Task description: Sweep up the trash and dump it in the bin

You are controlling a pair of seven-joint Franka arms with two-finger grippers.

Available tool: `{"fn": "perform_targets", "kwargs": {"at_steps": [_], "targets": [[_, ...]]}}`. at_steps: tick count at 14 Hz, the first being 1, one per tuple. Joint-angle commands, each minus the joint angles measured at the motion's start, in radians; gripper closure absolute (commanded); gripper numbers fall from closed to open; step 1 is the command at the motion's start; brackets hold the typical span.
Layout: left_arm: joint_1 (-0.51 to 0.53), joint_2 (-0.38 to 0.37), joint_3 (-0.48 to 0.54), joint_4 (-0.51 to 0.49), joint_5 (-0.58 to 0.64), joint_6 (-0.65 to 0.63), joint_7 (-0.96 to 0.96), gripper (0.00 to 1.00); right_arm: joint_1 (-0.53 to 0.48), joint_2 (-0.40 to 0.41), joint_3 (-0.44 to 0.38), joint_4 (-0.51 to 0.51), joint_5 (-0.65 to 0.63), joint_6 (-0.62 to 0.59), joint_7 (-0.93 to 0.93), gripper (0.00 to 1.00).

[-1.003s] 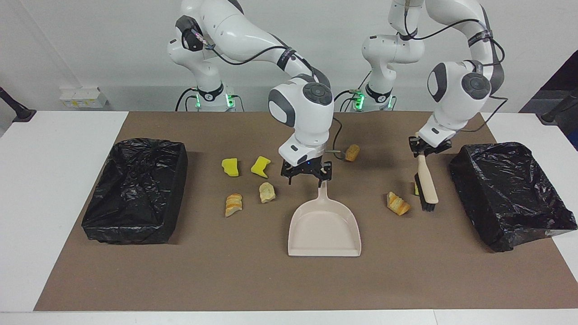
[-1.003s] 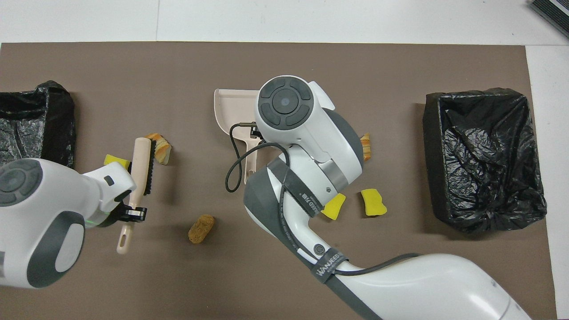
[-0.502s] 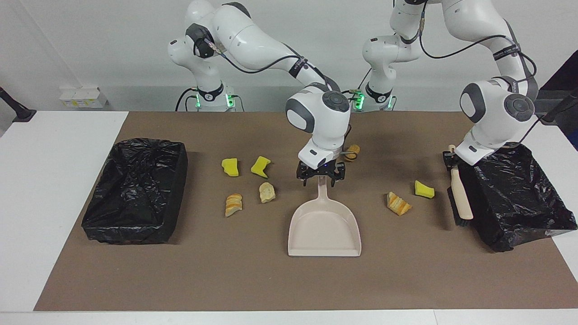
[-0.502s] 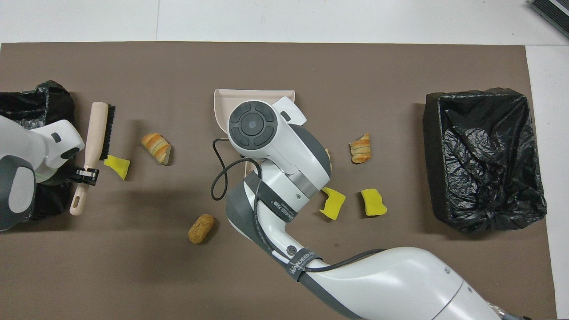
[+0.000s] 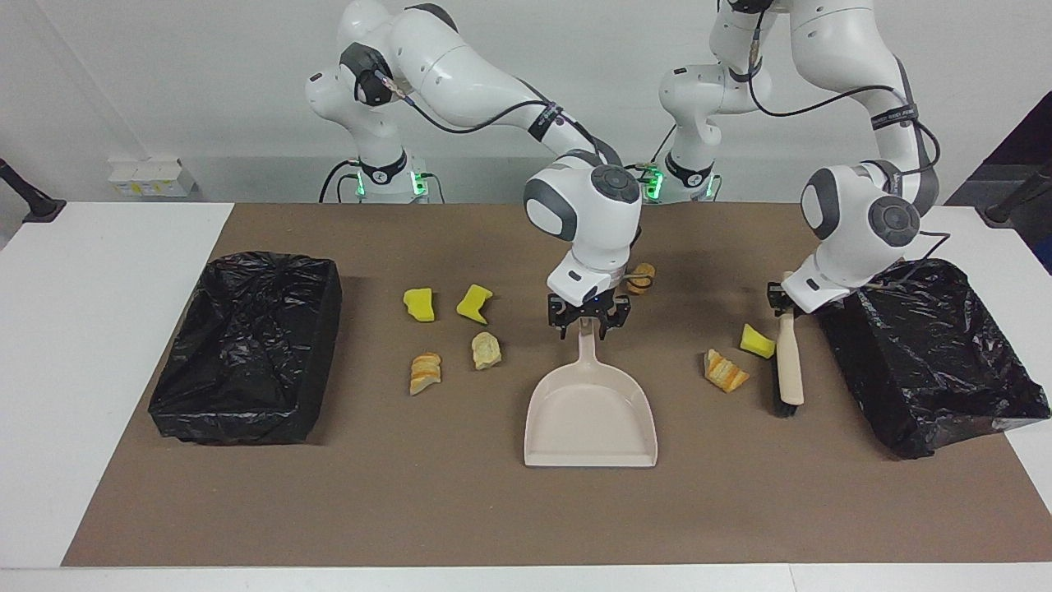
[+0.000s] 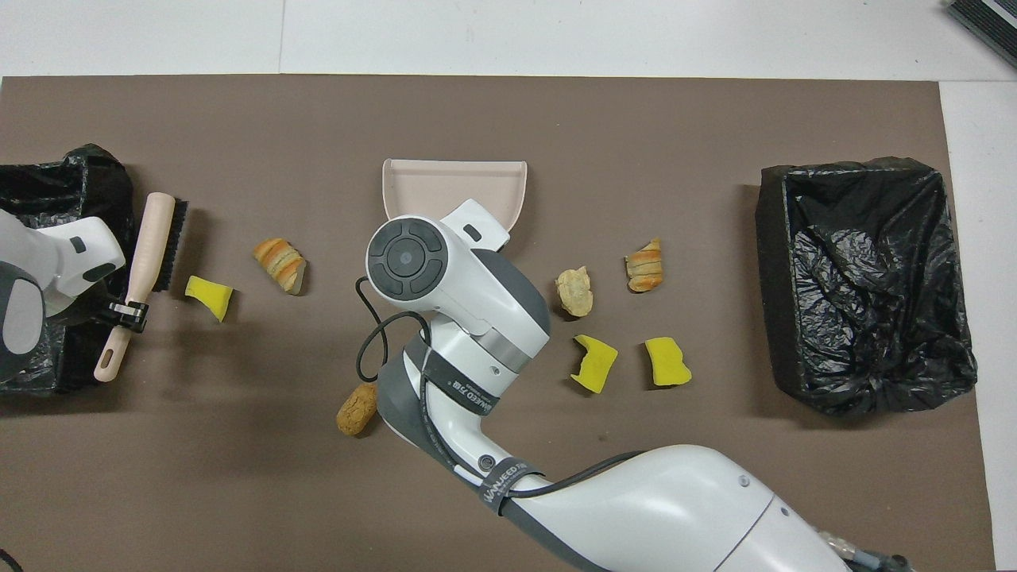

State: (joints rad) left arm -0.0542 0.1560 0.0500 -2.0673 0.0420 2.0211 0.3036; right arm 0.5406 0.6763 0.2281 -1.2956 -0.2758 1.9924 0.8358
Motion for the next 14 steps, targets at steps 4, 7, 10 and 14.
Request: {"fn": "perform_targets", "kwargs": {"at_steps": [4,7,10,14], "targets": [[-0.108,-0.036,0.013,-0.016,-0.07,-0.1,-0.001,1.0,-0.001,-0.052,0.008,-0.093,-0.017,0.037,0.031,0.86],[-0.138,-0.036,0.016,0.001,-0.07,-0.11,-0.029,1.0,-0.002,-0.083,0.008,-0.088,-0.019,0.039,0.014,1.0],[-0.133,-0.046,0.02,0.045,-0.07,-0.131,-0.049,1.0,-0.005,-0.155,0.01,-0.106,-0.013,0.005,-0.051,1.0],[-0.099,-0.041,0.028,0.092,-0.065,-0.134,-0.093,1.0,-0.041,-0.285,0.011,-0.192,0.084,-0.012,-0.3,1.0]]}}
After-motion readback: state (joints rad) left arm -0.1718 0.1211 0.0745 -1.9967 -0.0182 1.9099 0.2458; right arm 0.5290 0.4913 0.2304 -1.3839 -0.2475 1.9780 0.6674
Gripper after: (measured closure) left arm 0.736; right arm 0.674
